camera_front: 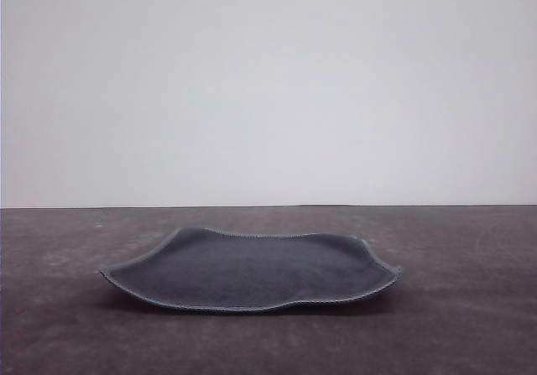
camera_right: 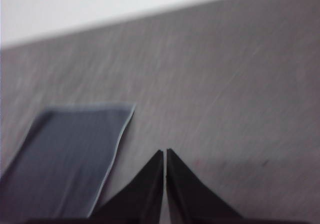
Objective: Fold clothes
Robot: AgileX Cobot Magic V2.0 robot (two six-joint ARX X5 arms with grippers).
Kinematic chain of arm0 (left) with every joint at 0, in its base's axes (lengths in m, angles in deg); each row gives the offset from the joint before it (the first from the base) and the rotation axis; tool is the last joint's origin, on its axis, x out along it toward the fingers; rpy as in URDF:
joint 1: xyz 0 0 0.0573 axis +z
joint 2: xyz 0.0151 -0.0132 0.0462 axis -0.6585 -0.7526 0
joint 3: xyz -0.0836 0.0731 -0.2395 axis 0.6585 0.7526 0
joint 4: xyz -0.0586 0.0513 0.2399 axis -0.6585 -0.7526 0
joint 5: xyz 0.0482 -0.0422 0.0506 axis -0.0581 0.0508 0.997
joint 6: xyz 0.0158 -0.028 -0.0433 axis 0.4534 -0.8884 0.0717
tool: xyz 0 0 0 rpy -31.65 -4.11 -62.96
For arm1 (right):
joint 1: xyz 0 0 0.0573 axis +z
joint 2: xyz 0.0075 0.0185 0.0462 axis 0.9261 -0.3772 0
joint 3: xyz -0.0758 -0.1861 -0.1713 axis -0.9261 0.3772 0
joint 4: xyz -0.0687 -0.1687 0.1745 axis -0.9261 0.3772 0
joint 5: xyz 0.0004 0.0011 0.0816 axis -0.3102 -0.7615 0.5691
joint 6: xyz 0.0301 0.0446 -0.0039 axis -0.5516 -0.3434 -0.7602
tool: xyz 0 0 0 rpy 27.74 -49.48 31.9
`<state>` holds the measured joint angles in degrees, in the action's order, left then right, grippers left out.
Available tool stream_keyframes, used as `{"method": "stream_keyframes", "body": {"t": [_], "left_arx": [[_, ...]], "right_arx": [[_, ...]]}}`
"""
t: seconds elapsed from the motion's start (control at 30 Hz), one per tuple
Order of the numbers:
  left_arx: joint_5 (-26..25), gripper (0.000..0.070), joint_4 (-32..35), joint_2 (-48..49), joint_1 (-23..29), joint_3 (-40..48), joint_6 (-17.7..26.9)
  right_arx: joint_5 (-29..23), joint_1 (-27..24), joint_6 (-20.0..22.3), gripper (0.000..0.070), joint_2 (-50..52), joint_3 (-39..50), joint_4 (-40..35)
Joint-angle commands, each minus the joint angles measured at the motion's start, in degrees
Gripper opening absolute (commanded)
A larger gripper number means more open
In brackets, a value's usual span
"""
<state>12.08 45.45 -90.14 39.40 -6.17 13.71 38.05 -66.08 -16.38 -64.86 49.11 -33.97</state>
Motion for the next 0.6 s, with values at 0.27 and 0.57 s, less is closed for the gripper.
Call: {"method": "stream_keyframes", "body": {"t": [0.27,0.57], "left_arx": [[-5.2,0.0002,2.7,-8.1,-6.6,-1.4,6.3],[-5.2,0.0003,7.1,-9.7,-13.7,-1.7,11.5]], "right_arx": [[5.2,4.0,7.3,0.0006,-7.7,-0.7,0.0],[4.9,10.0,9.8,0.0006,-8.1,-0.7,-0.5]]}}
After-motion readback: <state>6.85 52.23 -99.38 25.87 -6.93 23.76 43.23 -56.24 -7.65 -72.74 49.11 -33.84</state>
